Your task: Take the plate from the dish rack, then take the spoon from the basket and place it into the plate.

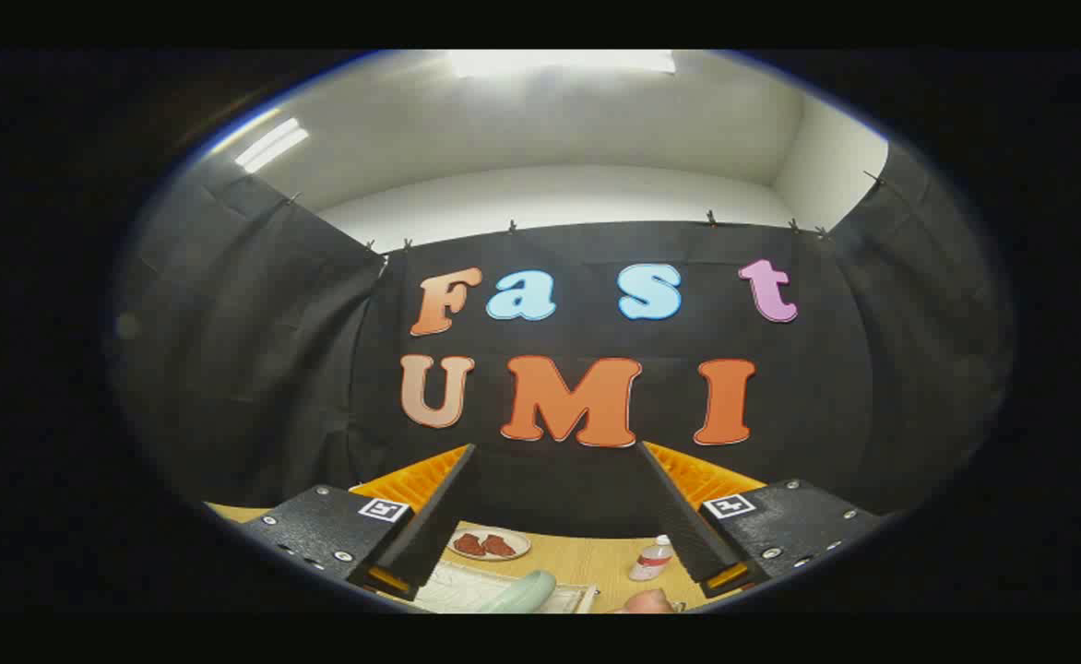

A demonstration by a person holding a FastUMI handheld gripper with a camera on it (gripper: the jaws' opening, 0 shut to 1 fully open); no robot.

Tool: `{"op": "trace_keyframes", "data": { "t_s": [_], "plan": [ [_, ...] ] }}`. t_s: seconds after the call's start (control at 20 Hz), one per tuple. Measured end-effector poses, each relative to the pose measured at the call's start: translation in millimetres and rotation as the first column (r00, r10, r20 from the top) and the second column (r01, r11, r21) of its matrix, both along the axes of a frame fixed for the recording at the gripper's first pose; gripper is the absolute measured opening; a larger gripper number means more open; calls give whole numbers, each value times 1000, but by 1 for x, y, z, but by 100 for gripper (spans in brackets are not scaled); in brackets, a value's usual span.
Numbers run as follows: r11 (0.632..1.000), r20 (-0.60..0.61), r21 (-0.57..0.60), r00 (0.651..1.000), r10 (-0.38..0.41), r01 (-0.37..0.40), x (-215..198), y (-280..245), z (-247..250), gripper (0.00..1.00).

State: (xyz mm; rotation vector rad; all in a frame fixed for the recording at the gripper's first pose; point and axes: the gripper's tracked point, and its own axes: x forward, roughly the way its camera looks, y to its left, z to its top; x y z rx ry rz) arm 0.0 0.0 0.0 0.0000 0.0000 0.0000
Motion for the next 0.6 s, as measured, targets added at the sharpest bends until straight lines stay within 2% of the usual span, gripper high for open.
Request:
{"op": "trace_keyframes", "data": {
  "t_s": [0.4, 0.6],
  "plan": [
    [999, 17, -13, 999, 42, -41, 4, 6, -5, 100],
    [999, 11, -15, 999, 30, -30, 6, -2, -12, 100]
  ]
}}
